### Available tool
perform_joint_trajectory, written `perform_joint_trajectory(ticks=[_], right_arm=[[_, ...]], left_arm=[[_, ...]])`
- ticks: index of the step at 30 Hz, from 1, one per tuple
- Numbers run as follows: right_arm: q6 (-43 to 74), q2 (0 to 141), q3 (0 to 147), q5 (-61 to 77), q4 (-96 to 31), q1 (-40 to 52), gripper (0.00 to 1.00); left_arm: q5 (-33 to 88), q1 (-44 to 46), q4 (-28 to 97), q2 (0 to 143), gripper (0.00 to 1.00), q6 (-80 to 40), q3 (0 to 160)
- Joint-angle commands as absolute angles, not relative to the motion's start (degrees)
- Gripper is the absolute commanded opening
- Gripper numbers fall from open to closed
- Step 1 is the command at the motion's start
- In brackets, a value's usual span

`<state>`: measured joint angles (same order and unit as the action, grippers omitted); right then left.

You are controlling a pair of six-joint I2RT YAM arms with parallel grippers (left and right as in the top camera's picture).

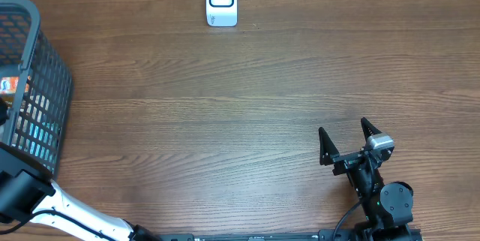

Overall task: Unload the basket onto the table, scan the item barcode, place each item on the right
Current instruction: 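Grasp the clear plastic bag in the basket with the left gripper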

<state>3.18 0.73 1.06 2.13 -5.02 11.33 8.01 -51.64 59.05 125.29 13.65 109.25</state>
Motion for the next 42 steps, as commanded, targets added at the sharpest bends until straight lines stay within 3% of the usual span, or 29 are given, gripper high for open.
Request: perform_joint_trajectory(ticks=[1, 9, 22, 23, 26, 27, 31, 42], right_arm=[[3.14, 0.16, 0.47, 2.20, -4.67, 11.55, 1.00], [3.14, 0.16, 0.47, 2.20, -4.67, 11.55, 1.00], [3.14, 0.16, 0.47, 2.20, -4.67, 11.55, 1.00], [3.14, 0.16, 0.47, 2.20, -4.67, 11.55, 1.00], [3.14, 0.16, 0.47, 2.20, -4.67, 11.55, 1.00], [3.14, 0.16, 0.47, 2.20, -4.67, 11.55, 1.00], [3.14, 0.16, 0.47, 2.20, -4.67, 11.55, 1.00], [3.14, 0.16, 0.47, 2.20, -4.67, 11.55, 1.00]], left_arm=[[8.91, -51.72, 61.17, 123.63, 0.04, 9.72, 114.41], [16.64, -51.51, 66.65, 114.41, 0.04, 5.08, 133.60], [17.43, -49.84, 71.72, 102.30, 0.04, 5.08, 136.29], [17.41, -49.84, 72.18, 102.54, 0.14, 5.08, 135.83], [17.06, -49.84, 72.16, 103.61, 0.66, 5.02, 133.43], [15.77, -49.82, 71.68, 104.68, 0.87, 4.21, 131.90], [14.59, -49.84, 69.21, 108.01, 1.00, 4.27, 128.73], [18.15, -49.45, 65.56, 124.33, 1.00, 9.47, 125.43]])
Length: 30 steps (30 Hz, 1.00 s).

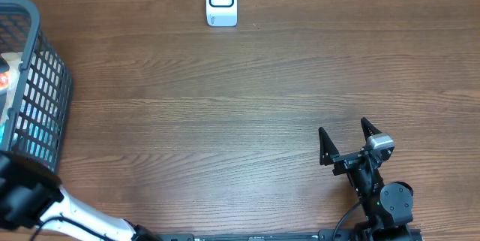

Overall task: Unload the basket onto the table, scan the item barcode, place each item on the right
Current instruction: 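Grasp the clear plastic bag in the basket with the left gripper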

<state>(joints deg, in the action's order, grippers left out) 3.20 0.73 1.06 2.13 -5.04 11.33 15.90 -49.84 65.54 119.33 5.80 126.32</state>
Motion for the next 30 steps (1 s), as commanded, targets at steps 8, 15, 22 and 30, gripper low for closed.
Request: perform_joint_trajectory(ticks=[8, 15, 22, 30], right_arm=[[3.14, 0.16, 0.47, 2.20, -4.67, 11.55, 1.00], [3.14, 0.16, 0.47, 2.20, -4.67, 11.55, 1.00], [3.14, 0.16, 0.47, 2.20, -4.67, 11.55, 1.00], [3.14, 0.16, 0.47, 2.20, -4.67, 11.55, 1.00]], left_arm=[[19.03, -47.18, 66.04, 133.86, 1.00, 17.34, 125.38], [12.36, -44.95, 64.99, 137.71, 1.00, 18.33, 125.29], [3.29, -44.88, 65.19, 140.79, 1.00, 14.94, 125.27], [2.52, -44.97, 64.47, 141.64, 1.00, 14.57, 125.25]])
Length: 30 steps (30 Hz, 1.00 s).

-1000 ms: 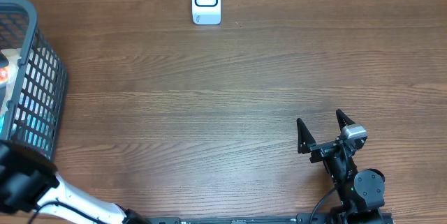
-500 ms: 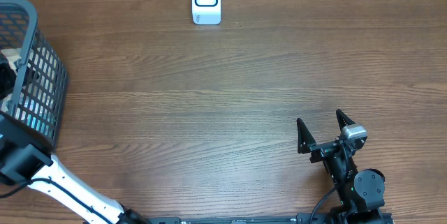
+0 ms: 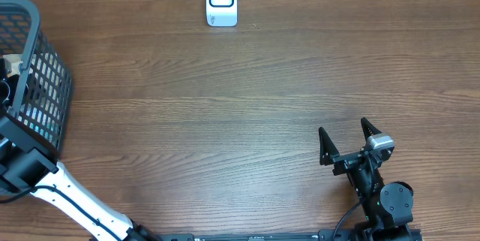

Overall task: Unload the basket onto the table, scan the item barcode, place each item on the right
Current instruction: 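Grasp the clear plastic bag in the basket with the left gripper, then lift the clear bag out and place it on the table center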

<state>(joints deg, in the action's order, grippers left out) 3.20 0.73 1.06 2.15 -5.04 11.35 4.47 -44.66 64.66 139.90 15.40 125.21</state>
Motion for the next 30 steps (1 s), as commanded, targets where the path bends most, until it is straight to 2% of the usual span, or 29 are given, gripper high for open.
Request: perform_joint_trajectory(ticks=[1, 5, 6, 7, 9, 11, 12, 14, 18, 24, 30], right_arm=[[3.14, 0.16, 0.47, 2.20, -4.67, 11.55, 1.00], [3.14, 0.16, 0.47, 2.20, -4.67, 11.55, 1.00], [3.14, 0.16, 0.47, 2.20, -4.67, 11.55, 1.00], [3.14, 0.16, 0.47, 2.20, -4.67, 11.55, 1.00], [3.14, 0.16, 0.47, 2.20, -4.67, 11.55, 1.00], [3.14, 0.16, 0.47, 2.20, -4.67, 11.55, 1.00], [3.14, 0.16, 0.47, 2.20, -4.67, 11.55, 1.00], [3.14, 0.16, 0.47, 2.20, -4.67, 11.55, 1.00], [3.14, 0.16, 0.47, 2.20, -4.67, 11.55, 1.00], [3.14, 0.16, 0.47, 2.20, -4.67, 11.55, 1.00], [3.14, 0.16, 0.47, 2.20, -4.67, 11.55, 1.00]], left_arm=[[2.74, -44.93, 64.51, 141.99, 0.99, 14.55, 125.25], [4.12, -44.62, 64.77, 143.65, 0.99, 14.59, 124.60], [4.10, -44.56, 64.95, 143.90, 0.96, 14.59, 124.55], [4.16, -44.53, 65.17, 144.09, 0.89, 14.57, 124.53], [4.40, -44.56, 65.39, 144.11, 0.70, 14.57, 124.53], [4.47, -44.56, 65.36, 144.09, 0.39, 14.57, 124.55], [4.47, -44.56, 65.49, 144.09, 0.29, 14.57, 124.55], [4.49, -44.56, 65.73, 144.09, 0.23, 14.57, 124.55], [4.49, -44.56, 65.98, 143.76, 0.04, 14.57, 124.57], [4.47, -44.60, 66.98, 142.69, 0.04, 14.55, 126.82], [4.54, -44.60, 71.33, 139.52, 0.04, 11.09, 135.74]])
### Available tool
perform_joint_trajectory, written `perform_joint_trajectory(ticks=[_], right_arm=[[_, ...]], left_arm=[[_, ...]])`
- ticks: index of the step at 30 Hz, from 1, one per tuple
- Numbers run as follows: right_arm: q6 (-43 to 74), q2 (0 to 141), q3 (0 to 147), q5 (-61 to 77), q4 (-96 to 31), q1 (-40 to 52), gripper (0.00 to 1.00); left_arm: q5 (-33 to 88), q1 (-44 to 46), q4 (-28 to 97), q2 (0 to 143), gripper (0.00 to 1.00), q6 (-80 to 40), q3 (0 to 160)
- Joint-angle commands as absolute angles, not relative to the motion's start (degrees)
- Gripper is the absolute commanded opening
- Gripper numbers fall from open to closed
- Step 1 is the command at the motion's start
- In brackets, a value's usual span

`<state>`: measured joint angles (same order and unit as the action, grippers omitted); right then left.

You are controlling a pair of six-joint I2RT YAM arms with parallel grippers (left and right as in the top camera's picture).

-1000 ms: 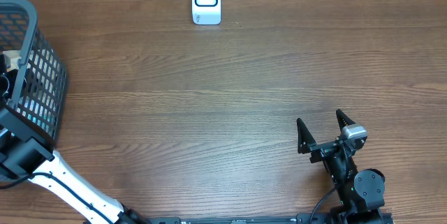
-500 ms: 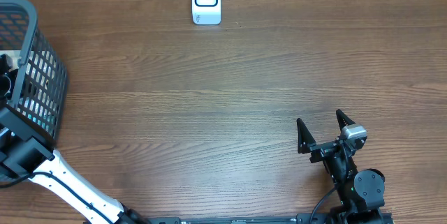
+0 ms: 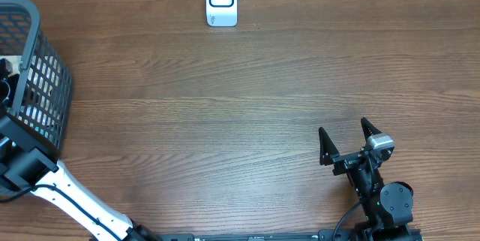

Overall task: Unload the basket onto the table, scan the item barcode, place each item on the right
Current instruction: 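Lift the clear bag out and place it on the table center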

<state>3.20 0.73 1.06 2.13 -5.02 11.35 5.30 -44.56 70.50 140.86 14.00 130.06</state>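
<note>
The white barcode scanner [image 3: 222,1] stands upright at the table's far edge, left of centre. A dark mesh basket [image 3: 46,83] holding the items sits at the far left, partly out of frame. My left arm [image 3: 30,167] comes up from the lower left. Its dark end [image 3: 7,83] is inside the basket, at the frame's edge. Its fingers are hidden, and I cannot tell whether they hold anything. Pale items show through the mesh [image 3: 34,102]. My right gripper [image 3: 345,137] rests open and empty at the lower right, far from basket and scanner.
Wooden table [image 3: 225,106] stretches between basket, scanner and right arm. The basket's rim [image 3: 30,23] stands tall around the left arm's end. A cardboard-coloured wall edge runs along the back.
Almost nothing differs. My left arm's end sits at the same place inside the basket, shifted only slightly. The right arm has not moved.
At first my left arm lay low at the bottom-left corner, and an orange item showed inside the basket. Then the arm was still at that corner. By 1.0 s ago its end was inside the basket, covering that item, and it stays there now. The right gripper stayed open throughout.
</note>
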Motion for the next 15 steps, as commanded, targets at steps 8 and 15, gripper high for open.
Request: perform_joint_trajectory(ticks=[8, 15], right_arm=[[3.14, 0.16, 0.47, 2.20, -4.67, 11.55, 1.00], [3.14, 0.16, 0.47, 2.20, -4.67, 11.55, 1.00]], left_arm=[[8.21, -44.60, 74.65, 128.38, 0.04, 8.40, 143.55], [13.96, -44.42, 75.64, 111.13, 0.04, 4.36, 144.46]])
